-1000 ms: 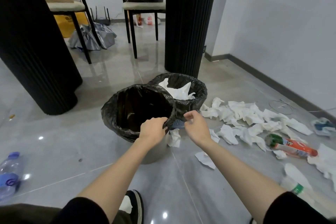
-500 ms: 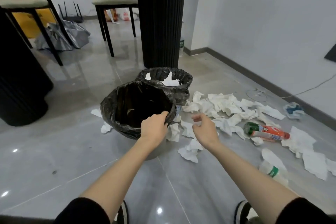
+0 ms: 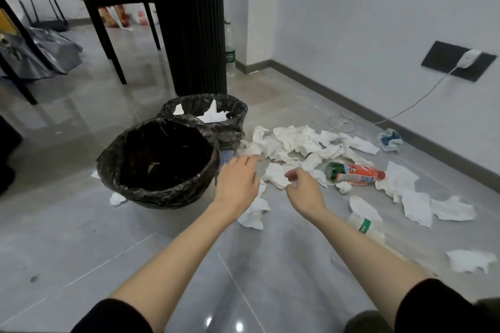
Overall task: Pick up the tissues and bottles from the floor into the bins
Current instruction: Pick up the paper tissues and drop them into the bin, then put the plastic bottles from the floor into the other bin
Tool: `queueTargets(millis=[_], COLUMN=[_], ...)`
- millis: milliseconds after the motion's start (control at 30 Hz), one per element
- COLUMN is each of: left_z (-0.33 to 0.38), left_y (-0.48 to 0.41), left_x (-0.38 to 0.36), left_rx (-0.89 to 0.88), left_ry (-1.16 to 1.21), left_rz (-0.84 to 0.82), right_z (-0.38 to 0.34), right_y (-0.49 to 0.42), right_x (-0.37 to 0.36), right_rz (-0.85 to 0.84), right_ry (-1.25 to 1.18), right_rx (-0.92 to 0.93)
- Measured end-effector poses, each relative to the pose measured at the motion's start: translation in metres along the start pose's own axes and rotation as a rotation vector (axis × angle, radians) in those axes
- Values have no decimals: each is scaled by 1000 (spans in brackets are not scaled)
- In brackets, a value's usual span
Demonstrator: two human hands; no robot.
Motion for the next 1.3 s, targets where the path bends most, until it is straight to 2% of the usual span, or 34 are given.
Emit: queueTargets(millis=[133, 333, 600, 800, 900, 1067, 1200, 1300], left_z=[31, 74, 101, 90, 77, 32, 17, 32], left_y=[14, 38, 67, 87, 91, 94, 98, 110], left_x=[-43, -102, -154, -171, -173, -164, -154, -156], left_rx=[6, 59, 69, 98, 98, 110, 81, -15], left_ry=[106, 218, 245, 264, 257, 57, -84, -121], left_rz=[-141, -339, -505, -605, -666, -793, -869, -944], right_z=[56, 143, 212, 212, 184, 123, 116, 139], right_y=[6, 31, 54, 51, 53, 61, 52, 47], right_x=[16, 40, 49, 34, 6, -43, -32, -10], right_rz=[-31, -174, -292, -306, -351, -406, -354, -346], right_ry=[143, 550, 734, 702, 535, 276, 371, 566], right_rx=[-68, -125, -140, -71, 7, 160, 251, 165])
Point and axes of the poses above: each hand's wrist, its own y-axis away from the middle knuckle, its own x-axis out of the back of the hand, z = x × y, the point moved 8 cm from there along -y, towards the middle knuckle, and after that the axes turned 14 degrees about z, right-handed, at the moved point
